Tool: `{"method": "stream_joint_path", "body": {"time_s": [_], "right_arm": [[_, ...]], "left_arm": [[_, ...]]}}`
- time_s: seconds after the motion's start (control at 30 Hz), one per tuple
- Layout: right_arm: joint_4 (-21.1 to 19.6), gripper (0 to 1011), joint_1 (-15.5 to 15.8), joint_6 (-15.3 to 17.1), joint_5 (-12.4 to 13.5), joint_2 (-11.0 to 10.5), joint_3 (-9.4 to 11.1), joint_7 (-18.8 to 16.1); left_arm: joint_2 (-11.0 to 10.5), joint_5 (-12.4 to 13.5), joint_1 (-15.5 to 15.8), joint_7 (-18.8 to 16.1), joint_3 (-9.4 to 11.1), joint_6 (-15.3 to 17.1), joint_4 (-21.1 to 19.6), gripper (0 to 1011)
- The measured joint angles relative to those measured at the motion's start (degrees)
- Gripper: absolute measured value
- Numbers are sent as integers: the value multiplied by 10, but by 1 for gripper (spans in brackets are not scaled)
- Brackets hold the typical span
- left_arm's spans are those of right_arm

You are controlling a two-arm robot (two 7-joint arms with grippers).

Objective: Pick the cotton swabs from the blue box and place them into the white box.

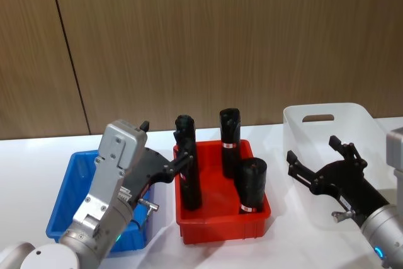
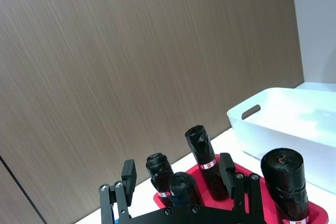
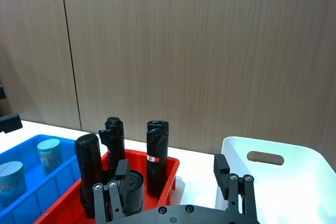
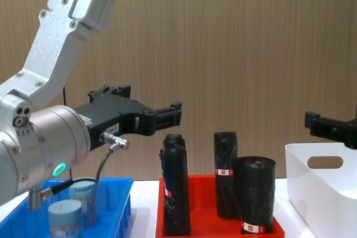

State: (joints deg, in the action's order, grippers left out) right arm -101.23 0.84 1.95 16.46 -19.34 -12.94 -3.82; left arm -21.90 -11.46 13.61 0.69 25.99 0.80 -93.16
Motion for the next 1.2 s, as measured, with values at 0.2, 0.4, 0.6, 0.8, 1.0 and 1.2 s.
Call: {"method": "stream_joint_path", "body": {"time_s": [0.2, 0.4, 0.6, 0.8, 1.0, 1.2], "right_arm": [[0, 1002, 0, 0, 0, 0, 0, 0], [0, 1002, 0, 0, 0, 0, 0, 0], [0, 1002, 0, 0, 0, 0, 0, 0], [0, 1002, 0, 0, 0, 0, 0, 0], [0, 1002, 0, 0, 0, 0, 0, 0], [0, 1002, 0, 0, 0, 0, 0, 0]], "left_arm": [[-3, 4, 3, 10, -4, 6, 4, 1004], [-7, 2, 3, 11, -10, 21, 8, 1004], [-14, -17, -3, -5, -19, 47, 9, 1004], [-21, -43, -11, -26, -28, 75, 7, 1004], [-25, -72, -20, -45, -37, 97, 9, 1004], [-27, -101, -24, -59, -44, 110, 18, 1004]]}}
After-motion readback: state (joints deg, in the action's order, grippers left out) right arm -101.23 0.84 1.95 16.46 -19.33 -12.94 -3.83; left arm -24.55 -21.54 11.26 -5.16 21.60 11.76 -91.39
